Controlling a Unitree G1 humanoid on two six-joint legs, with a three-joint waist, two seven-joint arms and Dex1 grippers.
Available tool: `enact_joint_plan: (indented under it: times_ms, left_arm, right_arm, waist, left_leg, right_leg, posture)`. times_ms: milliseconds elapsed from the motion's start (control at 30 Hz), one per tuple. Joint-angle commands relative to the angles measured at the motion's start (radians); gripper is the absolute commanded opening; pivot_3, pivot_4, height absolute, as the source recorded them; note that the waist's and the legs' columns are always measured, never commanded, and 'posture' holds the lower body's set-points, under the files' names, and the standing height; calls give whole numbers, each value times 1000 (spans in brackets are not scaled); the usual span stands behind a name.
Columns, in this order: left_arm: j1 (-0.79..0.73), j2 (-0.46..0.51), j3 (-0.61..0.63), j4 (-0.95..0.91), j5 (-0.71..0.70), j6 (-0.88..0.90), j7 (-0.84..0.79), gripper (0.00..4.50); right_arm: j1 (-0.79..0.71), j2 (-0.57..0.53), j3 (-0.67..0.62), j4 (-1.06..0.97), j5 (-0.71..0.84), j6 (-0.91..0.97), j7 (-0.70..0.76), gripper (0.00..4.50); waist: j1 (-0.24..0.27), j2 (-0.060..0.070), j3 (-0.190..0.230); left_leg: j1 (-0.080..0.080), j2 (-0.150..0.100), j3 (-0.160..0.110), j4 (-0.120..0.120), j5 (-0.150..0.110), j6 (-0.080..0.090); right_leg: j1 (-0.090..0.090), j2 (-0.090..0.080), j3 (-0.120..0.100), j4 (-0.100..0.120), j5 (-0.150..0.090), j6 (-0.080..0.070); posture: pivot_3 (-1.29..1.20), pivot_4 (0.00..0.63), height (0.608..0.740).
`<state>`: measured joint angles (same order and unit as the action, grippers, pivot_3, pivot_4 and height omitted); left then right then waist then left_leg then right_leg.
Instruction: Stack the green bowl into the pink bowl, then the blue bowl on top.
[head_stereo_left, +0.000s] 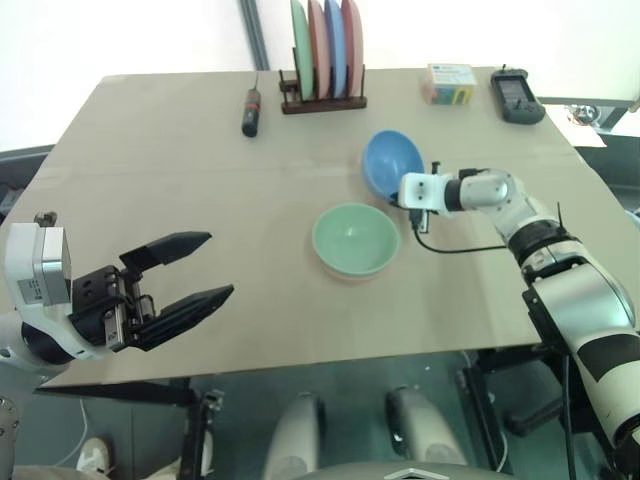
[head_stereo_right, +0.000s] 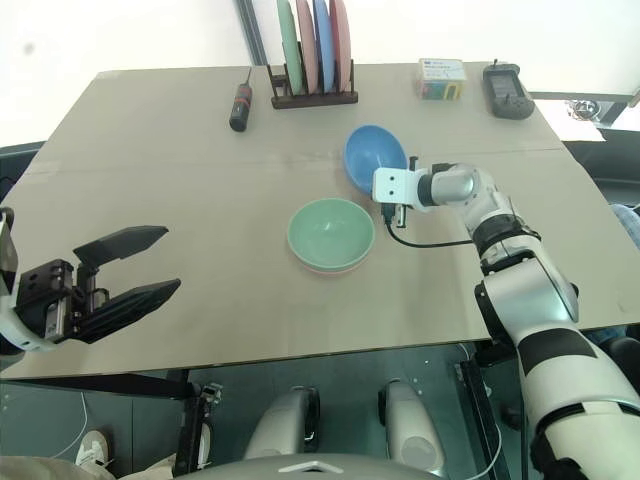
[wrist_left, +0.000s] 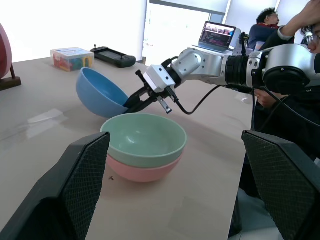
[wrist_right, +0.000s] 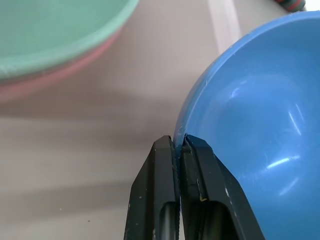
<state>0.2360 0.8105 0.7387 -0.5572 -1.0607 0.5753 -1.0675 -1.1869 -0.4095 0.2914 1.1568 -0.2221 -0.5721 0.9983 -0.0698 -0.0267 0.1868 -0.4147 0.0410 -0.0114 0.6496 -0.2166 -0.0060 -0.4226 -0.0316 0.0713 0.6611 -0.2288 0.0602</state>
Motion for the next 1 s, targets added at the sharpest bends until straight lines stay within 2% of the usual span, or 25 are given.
enact_joint_plan:
  times_ms: [33,133,300,367,433,533,567,667,700,733,767,833,933,1000]
  left_arm:
    - [-15,-10,-20,17,27,-37,3,4500]
    - [-24,-44,-47,54,67,-69,20,4500]
    - [-54,-85,-95,104,130,-113,50,4500]
    - [-78,-93,-121,121,165,-134,64,4500]
    - [-124,-92,-157,133,177,-115,115,4500]
    - [-154,-79,-198,140,196,-94,138,4500]
    - [-161,-74,-213,143,208,-91,146,4500]
    - [-169,-51,-258,131,225,-71,141,4500]
    - [-168,-43,-279,121,268,-98,138,4500]
    - [-178,-62,-284,128,233,-86,140,4500]
    - [-190,-86,-286,141,199,-101,108,4500]
    - [-185,-102,-292,163,225,-153,66,4500]
    - [-149,-99,-281,187,326,-234,61,4500]
    - [-125,-90,-255,215,311,-243,19,4500]
  right_arm:
    - [41,-48,-99,-310,223,162,219,106]
    - [162,-93,-121,-681,369,422,312,106]
    - [307,-180,-127,-1142,500,778,305,106]
    - [353,-205,-118,-1269,535,894,293,106]
    - [411,-214,-66,-1304,480,898,270,710]
    - [449,-203,-49,-1336,498,957,251,1354]
    - [453,-201,-49,-1345,502,970,243,1987]
    - [467,-208,-64,-1370,510,997,220,3082]
    - [479,-209,-83,-1383,515,1005,198,3590]
    - [508,-218,-136,-1407,536,1033,158,4207]
    - [544,-215,-201,-1426,546,1045,97,4321]
    - [625,-231,-323,-1452,595,1086,44,4321]
    - [747,-295,-453,-1488,662,1097,75,4321]
    - [823,-324,-538,-1506,691,1103,53,4321]
  waist:
    - [3,1,1]
    - [8,1,0]
    - [21,1,1]
    - [27,1,0]
    - [29,1,0]
    - [30,-2,-3]
    - [30,-2,-2]
    - [28,-2,-2]
    - [28,-2,-2]
    - [29,-2,-2]
    - [29,-2,-2]
    - [30,-2,-2]
    - [48,-3,-3]
    - [49,-3,-3]
  left_leg:
    - [0,0,0,0,0,0]
    - [0,0,-1,-1,0,0]
    - [0,0,-1,-1,0,0]
    - [0,0,-1,-1,0,0]
    - [1,0,-1,-1,0,0]
    - [1,1,-1,0,0,0]
    - [0,0,0,1,0,0]
    - [0,0,2,1,0,0]
    - [0,0,1,1,0,0]
    - [0,0,1,0,0,0]
    - [0,0,1,0,0,0]
    - [0,0,1,0,0,0]
    - [-2,-1,0,0,0,0]
    - [-1,-1,2,0,0,0]
  right_leg:
    - [0,0,0,0,0,1]
    - [0,0,-1,0,1,2]
    - [0,0,-1,0,1,2]
    - [0,0,-1,0,-1,-1]
    - [0,0,-1,0,-1,-2]
    - [0,0,-1,0,-1,-1]
    - [0,0,-1,0,-1,-1]
    - [-1,-1,1,0,-1,-1]
    - [-1,0,0,0,-1,-1]
    - [-1,0,0,0,-1,-1]
    - [-1,0,0,0,-1,-1]
    - [-1,0,0,0,-1,-1]
    - [0,-1,0,-2,-1,-1]
    - [-1,-1,0,-3,-1,-1]
  posture:
    - [0,150,740]
    - [0,150,740]
    - [0,150,740]
    - [0,150,740]
    - [0,150,740]
    - [0,150,740]
    - [0,150,740]
    - [0,150,740]
    - [0,150,740]
    - [0,150,740]
    - [0,150,740]
    - [0,150,740]
    - [0,150,740]
    - [0,150,740]
